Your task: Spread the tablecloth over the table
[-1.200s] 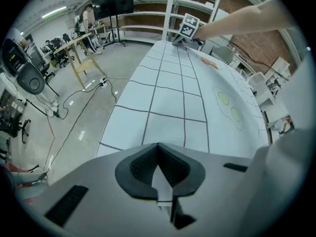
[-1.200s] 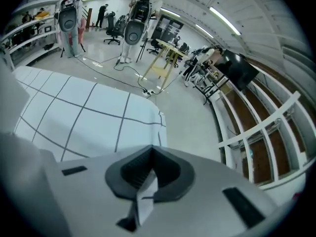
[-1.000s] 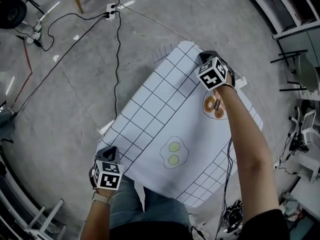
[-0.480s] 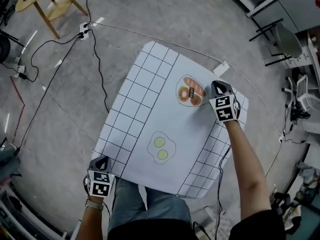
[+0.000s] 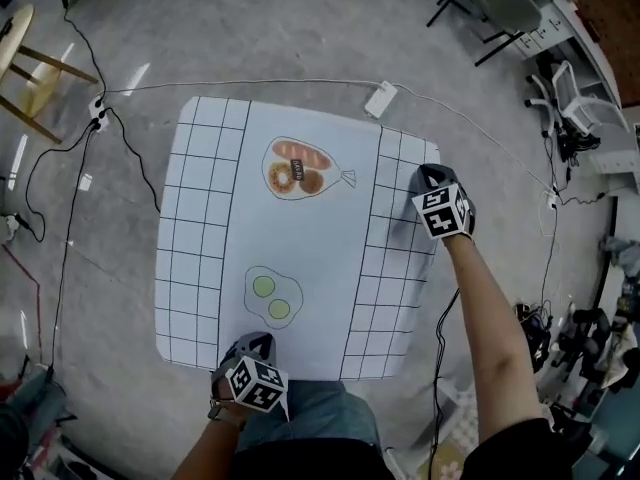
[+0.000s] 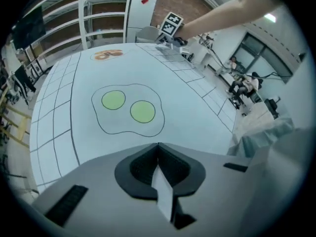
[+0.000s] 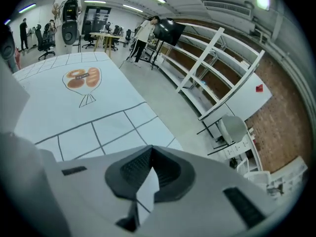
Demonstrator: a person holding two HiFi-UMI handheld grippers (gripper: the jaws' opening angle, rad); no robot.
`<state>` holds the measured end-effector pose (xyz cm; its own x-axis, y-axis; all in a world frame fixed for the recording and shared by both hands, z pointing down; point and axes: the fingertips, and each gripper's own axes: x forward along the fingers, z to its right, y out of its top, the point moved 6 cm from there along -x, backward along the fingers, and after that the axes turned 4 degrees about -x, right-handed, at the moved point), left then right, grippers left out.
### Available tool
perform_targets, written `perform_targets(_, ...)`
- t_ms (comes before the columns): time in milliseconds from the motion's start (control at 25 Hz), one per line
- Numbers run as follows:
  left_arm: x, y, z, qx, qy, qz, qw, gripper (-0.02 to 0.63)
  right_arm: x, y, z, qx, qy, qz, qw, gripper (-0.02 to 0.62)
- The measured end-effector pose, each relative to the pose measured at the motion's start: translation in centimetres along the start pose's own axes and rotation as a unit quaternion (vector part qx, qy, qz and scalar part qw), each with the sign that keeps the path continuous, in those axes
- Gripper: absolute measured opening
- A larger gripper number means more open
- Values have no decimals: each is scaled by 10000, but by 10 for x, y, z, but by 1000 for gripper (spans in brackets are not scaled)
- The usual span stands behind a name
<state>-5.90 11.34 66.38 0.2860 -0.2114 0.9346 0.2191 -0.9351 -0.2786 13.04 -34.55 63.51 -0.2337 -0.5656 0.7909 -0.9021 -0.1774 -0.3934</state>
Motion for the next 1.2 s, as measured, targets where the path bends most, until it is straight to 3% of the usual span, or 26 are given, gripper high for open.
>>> perform_targets(120,4,7,2,179,51,-281,9994,14,0,-28,27,1126,-220,198,9932,9)
perform_targets(280,5,6,1,152,-29,-510,9986,14,8,-68,59,2433,-96,349,9693,27)
perform_targets(440,9,22,2,271,-45,-562,9980,14,23,-82,69,3428,592,663,9352,106)
perform_targets(600,16,44,4,154,-179,-559,9982,14,36,-84,64,3983,1342,742,9044,103)
perform_targets(720,20,65,9,179,-264,-271,9991,14,36,-85,62,4244,1690,937,8846,60)
perform_targets(800,25,74,15,174,-385,-207,9989,14,37,-85,65,4262,1780,1047,8808,47)
perform_targets(960,35,77,22,405,-358,-462,9975,14,36,-88,70,3990,1613,1030,8967,9)
perform_targets(1080,36,77,22,438,-348,-536,9970,14,35,-99,86,4041,1164,905,9028,8)
perform_targets(1200,36,77,22,399,-425,-535,9969,14,38,-125,103,4307,673,564,8982,8)
